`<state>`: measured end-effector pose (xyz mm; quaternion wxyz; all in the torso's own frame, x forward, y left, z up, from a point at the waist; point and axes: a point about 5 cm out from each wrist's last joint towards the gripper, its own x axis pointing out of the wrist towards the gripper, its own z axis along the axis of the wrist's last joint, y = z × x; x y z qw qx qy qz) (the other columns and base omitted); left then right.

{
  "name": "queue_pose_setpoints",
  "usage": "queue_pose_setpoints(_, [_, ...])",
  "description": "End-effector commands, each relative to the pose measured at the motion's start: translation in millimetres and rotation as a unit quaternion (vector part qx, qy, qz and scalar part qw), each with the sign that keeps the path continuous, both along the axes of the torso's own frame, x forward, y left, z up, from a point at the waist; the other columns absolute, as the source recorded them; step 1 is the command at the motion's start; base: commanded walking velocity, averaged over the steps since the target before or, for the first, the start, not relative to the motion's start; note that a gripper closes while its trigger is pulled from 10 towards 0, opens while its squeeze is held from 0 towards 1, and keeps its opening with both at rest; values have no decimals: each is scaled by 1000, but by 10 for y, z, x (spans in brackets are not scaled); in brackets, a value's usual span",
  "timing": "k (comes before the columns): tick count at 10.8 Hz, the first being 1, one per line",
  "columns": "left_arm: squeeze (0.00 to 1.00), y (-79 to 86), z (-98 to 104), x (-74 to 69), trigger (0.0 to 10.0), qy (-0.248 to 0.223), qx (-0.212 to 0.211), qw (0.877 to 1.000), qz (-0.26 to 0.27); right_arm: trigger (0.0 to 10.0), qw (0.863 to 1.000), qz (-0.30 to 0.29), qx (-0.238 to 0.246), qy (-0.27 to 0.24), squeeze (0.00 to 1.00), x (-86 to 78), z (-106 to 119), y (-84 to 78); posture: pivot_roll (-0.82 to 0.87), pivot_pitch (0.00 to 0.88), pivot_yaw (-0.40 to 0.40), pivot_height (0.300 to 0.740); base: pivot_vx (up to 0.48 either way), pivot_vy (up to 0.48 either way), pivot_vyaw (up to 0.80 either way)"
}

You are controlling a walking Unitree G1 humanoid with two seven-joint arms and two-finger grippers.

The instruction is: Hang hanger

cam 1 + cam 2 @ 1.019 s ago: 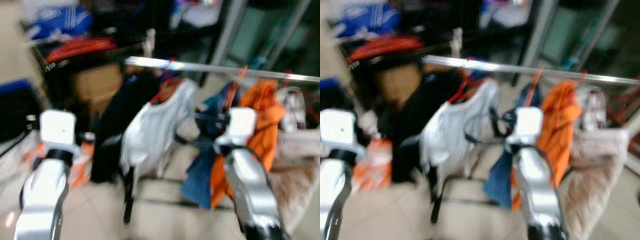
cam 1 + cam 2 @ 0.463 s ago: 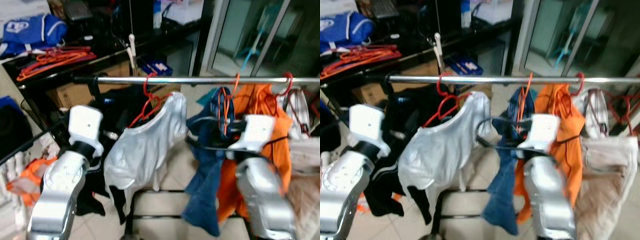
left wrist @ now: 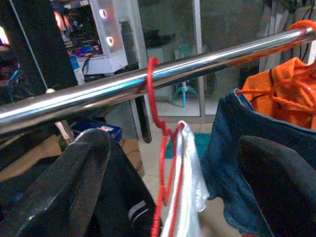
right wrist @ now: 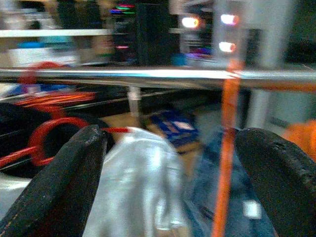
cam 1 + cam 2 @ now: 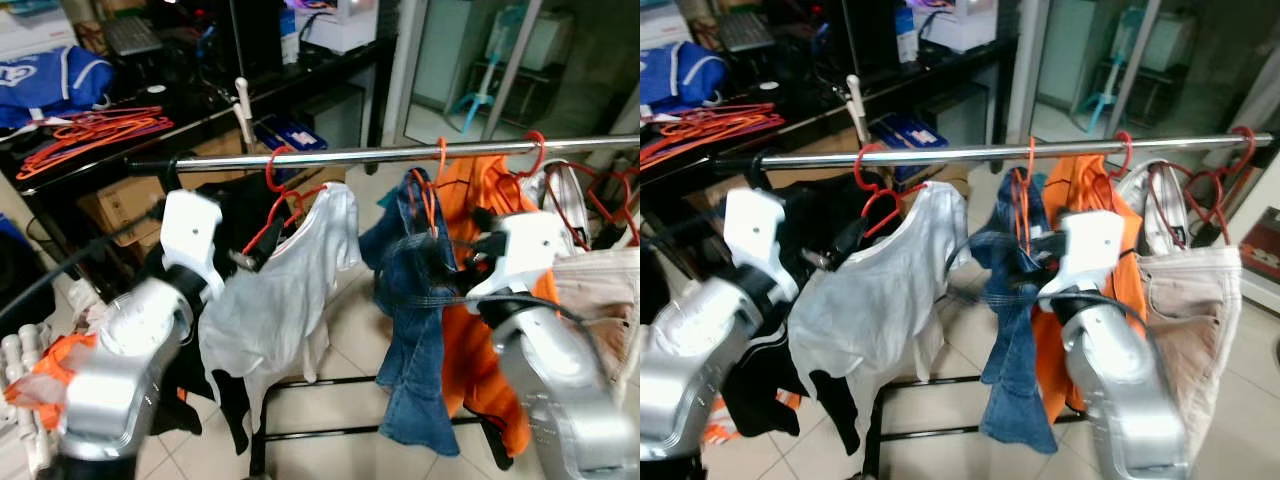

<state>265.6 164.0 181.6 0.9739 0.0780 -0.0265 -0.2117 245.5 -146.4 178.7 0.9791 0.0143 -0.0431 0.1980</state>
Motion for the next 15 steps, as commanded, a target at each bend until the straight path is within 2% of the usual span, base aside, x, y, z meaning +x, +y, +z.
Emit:
queue_pose_setpoints(1, [1000,72,9,30,10000,9,10,1000,-1,10000,998,60,-13,-4,0,-32,64,102,-98,0,54,740,0,0,0])
queue_pose_setpoints(2, [733,149,2,10,10000,40,0,999,-37,10000,993,111,-33,16,0,-75,62,150,-88,0,43,740,0,0,0])
queue_pose_setpoints(3, [0,183,21,-32,10000,47,38,996,-70,10000,988,140,-52,39,0,-121,-2,147,-74,0,29,740,0,0,0])
queue_pose_setpoints(4, [0,300,49,-60,10000,60,41,995,-69,10000,983,159,-67,59,0,-153,-75,167,-76,11,21,740,0,0,0])
queue_pose_setpoints(6, [0,573,172,-95,10000,78,17,994,-78,10000,968,211,-87,108,0,-279,-179,262,-79,7,33,740,0,0,0])
queue_pose_setpoints(7, [0,629,214,-69,10000,79,6,993,-87,10000,965,213,-88,124,0,-305,-210,289,-72,2,37,740,0,0,0])
queue_pose_setpoints(8, [0,606,249,27,10000,78,-23,991,-102,10000,968,195,-74,137,0,-307,-293,284,-51,0,35,740,0,0,0])
queue_pose_setpoints(10, [0,499,201,149,10000,95,6,990,-101,10000,979,141,-69,132,0,-214,-283,270,-65,0,44,740,0,0,0])
queue_pose_setpoints(11, [0,483,119,398,10000,125,24,991,-37,10000,992,30,-40,118,0,-21,-193,176,-85,0,50,740,0,0,0])
queue_pose_setpoints(12, [0,444,118,445,10000,134,15,990,-29,10000,992,11,-40,117,0,-3,-195,133,-86,0,52,740,0,0,0])
queue_pose_setpoints(13, [0,286,185,518,10000,130,-3,990,-61,10000,992,14,-38,117,0,-8,-190,117,-89,0,57,740,0,0,0])
queue_pose_setpoints(14, [0,220,239,566,10000,134,-22,988,-75,10000,992,15,-36,116,0,-6,-181,139,-87,0,60,740,0,0,0])
queue_pose_setpoints(15, [0,128,289,563,10000,140,-40,983,-115,10000,992,24,-34,120,0,-26,-170,181,-94,3,78,740,0,0,0])
